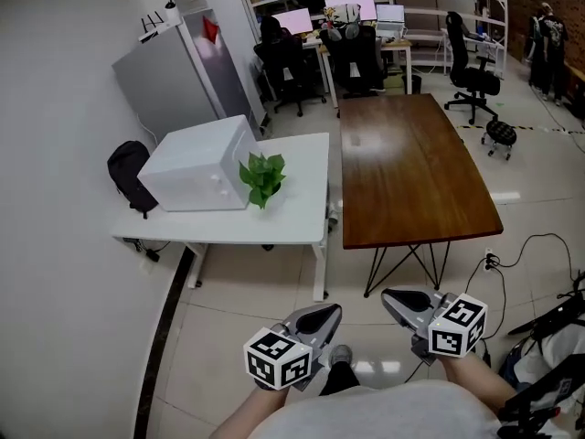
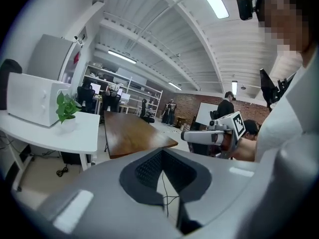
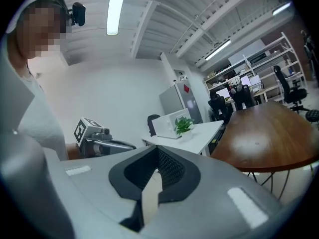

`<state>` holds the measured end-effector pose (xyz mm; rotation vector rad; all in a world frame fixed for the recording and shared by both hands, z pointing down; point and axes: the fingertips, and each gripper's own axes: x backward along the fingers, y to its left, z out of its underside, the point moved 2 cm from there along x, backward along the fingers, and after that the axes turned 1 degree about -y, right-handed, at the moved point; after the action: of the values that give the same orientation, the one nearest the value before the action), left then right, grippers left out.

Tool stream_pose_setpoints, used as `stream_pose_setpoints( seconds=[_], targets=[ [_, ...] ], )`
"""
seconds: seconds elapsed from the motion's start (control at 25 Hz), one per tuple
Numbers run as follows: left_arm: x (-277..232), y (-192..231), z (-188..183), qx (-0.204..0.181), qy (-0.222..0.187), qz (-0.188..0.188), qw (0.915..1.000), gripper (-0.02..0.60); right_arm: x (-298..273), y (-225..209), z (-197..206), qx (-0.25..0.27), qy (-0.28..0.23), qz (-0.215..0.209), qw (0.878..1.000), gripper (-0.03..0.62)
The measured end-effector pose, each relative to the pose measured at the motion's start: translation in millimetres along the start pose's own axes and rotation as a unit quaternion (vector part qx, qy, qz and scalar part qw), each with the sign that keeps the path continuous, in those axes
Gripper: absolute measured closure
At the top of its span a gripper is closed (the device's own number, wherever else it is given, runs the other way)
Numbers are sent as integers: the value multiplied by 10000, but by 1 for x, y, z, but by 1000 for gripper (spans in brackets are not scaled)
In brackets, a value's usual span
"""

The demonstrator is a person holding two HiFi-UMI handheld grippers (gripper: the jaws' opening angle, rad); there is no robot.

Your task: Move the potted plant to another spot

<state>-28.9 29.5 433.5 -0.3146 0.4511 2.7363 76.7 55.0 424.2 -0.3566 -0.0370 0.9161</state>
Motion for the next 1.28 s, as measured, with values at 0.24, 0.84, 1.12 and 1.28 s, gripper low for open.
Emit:
stream_pose_setpoints(
  seconds=[0.24,0.84,1.12,1.28],
  targets=[
    [-26,130,-57,18,40,77,10000,588,-114,-61,-46,-38,-26,107,9999,588],
    [-64,303,-105,403,-74,161,9990,588,-266,-139,-81,137,409,204,9989,588],
    [-65,311,-109,379,-69,42,9992,588,-279,-142,-79,198,511,-7,9985,588],
    [-64,311,-112,389,-126,-126,9991,588,-283,-148,-79,241,517,-147,9983,588]
  ],
)
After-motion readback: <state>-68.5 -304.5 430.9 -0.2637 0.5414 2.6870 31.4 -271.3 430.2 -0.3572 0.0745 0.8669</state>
